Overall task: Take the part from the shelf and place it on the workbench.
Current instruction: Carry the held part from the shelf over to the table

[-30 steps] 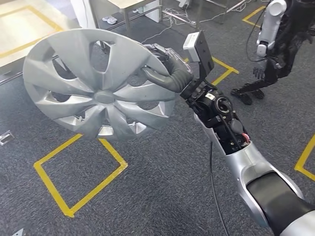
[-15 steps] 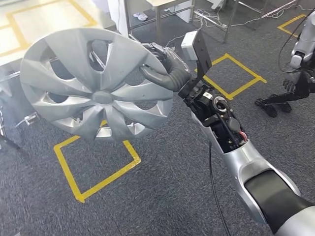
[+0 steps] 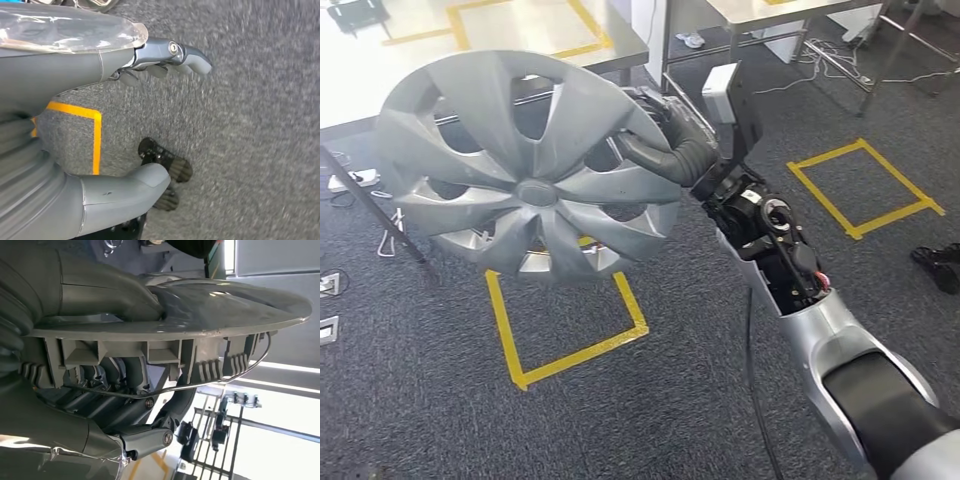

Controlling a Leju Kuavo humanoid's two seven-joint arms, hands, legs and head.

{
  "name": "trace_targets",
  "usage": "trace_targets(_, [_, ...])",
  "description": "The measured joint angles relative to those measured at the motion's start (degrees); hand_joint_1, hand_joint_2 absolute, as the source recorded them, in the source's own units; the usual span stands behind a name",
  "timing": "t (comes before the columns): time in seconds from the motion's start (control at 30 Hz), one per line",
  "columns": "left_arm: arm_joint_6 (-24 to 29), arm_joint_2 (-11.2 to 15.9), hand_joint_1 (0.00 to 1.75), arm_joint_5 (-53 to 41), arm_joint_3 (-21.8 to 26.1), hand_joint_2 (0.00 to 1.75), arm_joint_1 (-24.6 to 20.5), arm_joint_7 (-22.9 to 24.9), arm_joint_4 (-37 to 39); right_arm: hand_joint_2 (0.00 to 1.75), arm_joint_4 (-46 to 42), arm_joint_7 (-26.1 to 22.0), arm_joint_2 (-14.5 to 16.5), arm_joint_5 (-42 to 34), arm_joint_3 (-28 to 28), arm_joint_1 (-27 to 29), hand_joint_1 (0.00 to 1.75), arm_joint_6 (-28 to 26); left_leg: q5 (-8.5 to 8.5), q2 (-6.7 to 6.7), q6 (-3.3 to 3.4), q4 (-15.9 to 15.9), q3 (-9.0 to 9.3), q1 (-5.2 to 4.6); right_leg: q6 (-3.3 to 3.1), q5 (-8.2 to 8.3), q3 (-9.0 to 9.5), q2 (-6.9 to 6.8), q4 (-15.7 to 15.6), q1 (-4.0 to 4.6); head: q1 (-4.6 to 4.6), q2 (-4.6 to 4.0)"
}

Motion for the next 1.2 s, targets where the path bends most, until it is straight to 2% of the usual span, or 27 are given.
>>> trace_targets(0.03, [0.04,-0.03,0.0,-0.05,-0.06,1.75,-0.05,0.02,0.0,1.75,0.0,0.0,-0.01,0.01,-0.01,0.02,1.75,-0.11,0.13,-0.73,-0.3,-0.05,-0.27,0.17,-0.09,-0.22,0.53,0.25,-0.79,-0.01,0.04,0.0])
trace_targets(0.1, [0.09,0.03,0.0,-0.11,-0.1,1.75,0.01,0.08,0.0,1.75,-0.01,0.03,-0.01,0.04,0.02,0.04,1.75,-0.21,0.32,-1.85,-0.97,-0.2,-0.61,0.38,-0.22,-0.29,1.16,-1.25,-1.65,-0.1,0.33,0.0])
trace_targets(0.13, [0.13,0.06,0.0,-0.13,-0.11,1.75,0.04,0.11,0.01,1.75,-0.01,0.05,-0.01,0.07,0.04,0.07,1.75,-0.21,-0.07,-1.09,-1.28,0.29,-0.91,0.24,-0.38,-0.17,1.48,-2.04,-2.06,-0.28,0.23,0.0])
trace_targets(0.17, [0.21,0.12,0.0,-0.13,-0.13,1.75,-0.05,0.14,0.01,1.75,-0.02,0.07,-0.02,0.09,0.04,0.07,1.75,-0.22,-1.03,0.57,-1.59,1.94,-1.75,0.07,-0.57,-0.05,1.77,-2.8,-2.47,-0.42,-0.06,0.0])
trace_targets(0.23, [0.36,0.3,0.0,-0.1,-0.14,1.75,-0.35,0.16,0.01,1.75,-0.04,0.07,-0.02,0.09,-0.03,0.1,1.75,-0.26,-4.34,4.9,-2.22,8.75,-5.23,0.02,-0.85,0.0,2.03,-4.16,-2.8,-0.43,-0.6,0.0])
trace_targets(0.27, [0.37,0.29,0.0,-0.06,-0.15,1.75,-0.45,0.18,0.0,1.75,-0.04,0.09,-0.03,0.08,-0.06,0.11,1.75,-0.3,-5.89,6.13,-2.54,12.8,-7.35,0.21,-0.9,-0.06,2.02,-4.75,-2.8,-0.4,-0.75,0.0])
trace_targets(0.3, [0.32,0.23,0.0,0.02,-0.15,1.75,-0.45,0.24,0.0,1.75,-0.04,0.14,-0.03,0.07,-0.09,0.21,1.75,-0.33,-6.63,6.73,-2.81,15.64,-8.9,0.46,-0.88,-0.13,2.03,-5.33,-2.79,-0.41,-0.78,0.0])
trace_targets(0.33, [0.26,0.14,0.0,0.14,-0.15,1.75,-0.38,0.33,0.0,1.75,-0.03,0.22,-0.03,0.07,-0.09,0.33,1.75,-0.35,-6.27,7.0,-3.07,16.36,-9.35,0.72,-0.82,-0.2,2.04,-5.81,-2.77,-0.47,-0.79,0.0])
trace_targets(0.37, [0.14,0.1,0.0,0.29,-0.15,1.75,-0.32,0.43,0.0,1.75,-0.02,0.29,-0.03,0.07,-0.08,0.44,1.75,-0.32,-4.8,7.13,-3.26,14.48,-8.46,0.97,-0.7,-0.3,2.05,-6.22,-2.7,-0.54,-0.81,0.0])
trace_targets(0.43, [-0.09,0.21,0.0,0.58,-0.15,1.75,-0.33,0.59,0.0,1.75,-0.01,0.31,-0.03,0.05,-0.05,0.52,1.75,-0.2,-0.93,7.62,-3.37,5.92,-4.01,1.28,-0.27,-0.58,2.1,-6.76,-2.49,-0.62,-0.85,0.0])
trace_targets(0.47, [-0.2,0.33,0.0,0.68,-0.15,1.75,-0.4,0.62,0.0,1.75,-0.01,0.26,-0.03,0.04,-0.05,0.46,1.75,-0.14,0.26,7.83,-3.16,2.24,-2.06,1.18,0.02,-0.72,2.08,-6.91,-2.37,-0.55,-0.88,0.0])
trace_targets(0.5, [-0.29,0.39,0.0,0.78,-0.15,1.75,-0.44,0.67,0.0,1.75,-0.01,0.2,-0.04,0.03,-0.05,0.43,1.75,-0.09,0.78,7.98,-2.86,-0.04,-0.85,1.12,0.27,-0.91,2.03,-6.99,-2.22,-0.4,-0.88,0.0])
trace_targets(0.53, [-0.38,0.41,0.0,0.85,-0.15,1.75,-0.45,0.72,0.01,1.75,0.0,0.17,-0.04,0.02,-0.05,0.46,1.75,-0.05,0.7,8.03,-2.64,-0.86,-0.41,1.05,0.18,-1.03,1.98,-6.98,-2.11,-0.25,-0.8,0.0])
trace_targets(0.63, [-0.55,0.38,0.0,0.97,-0.15,1.75,-0.36,0.8,0.02,1.75,0.0,0.17,-0.05,0.0,-0.04,0.57,1.75,0.04,0.63,7.71,-2.38,-0.78,-0.34,0.91,-0.48,-1.1,2.18,-6.98,-2.16,-0.18,-0.44,0.0])
trace_targets(0.77, [-0.58,0.4,0.0,0.97,-0.15,1.75,-0.36,0.8,0.02,1.75,0.0,0.16,-0.05,0.0,-0.04,0.5,1.75,0.05,0.46,7.61,-1.85,-0.74,-0.32,0.73,0.11,-0.87,2.61,-7.11,-2.85,-0.27,-0.33,0.0])
trace_targets(0.93, [-0.66,0.37,0.0,1.08,-0.15,1.75,-0.36,0.81,0.02,1.75,0.0,0.16,-0.05,0.0,-0.04,0.49,1.75,0.09,0.44,7.62,-1.61,-0.71,-0.32,0.62,1.13,-0.73,2.77,-7.09,-3.2,-0.4,-0.35,0.0])
trace_targets(1.03, [-0.76,0.37,0.0,1.3,-0.15,1.75,-0.37,0.92,0.02,1.75,0.01,0.1,-0.05,0.03,-0.03,0.38,1.75,0.3,0.47,7.62,-1.55,-0.71,-0.31,0.53,1.35,-0.73,2.76,-7.08,-3.2,-0.4,-0.36,0.0])
trace_targets(1.2, [-0.82,0.38,0.0,1.68,-0.15,1.75,-0.36,0.98,0.02,1.75,0.21,-0.3,-0.05,0.27,0.02,0.12,1.75,0.41,0.5,7.63,-1.54,-0.75,-0.29,0.6,1.35,-0.73,2.76,-7.09,-3.18,-0.24,-0.37,0.0])
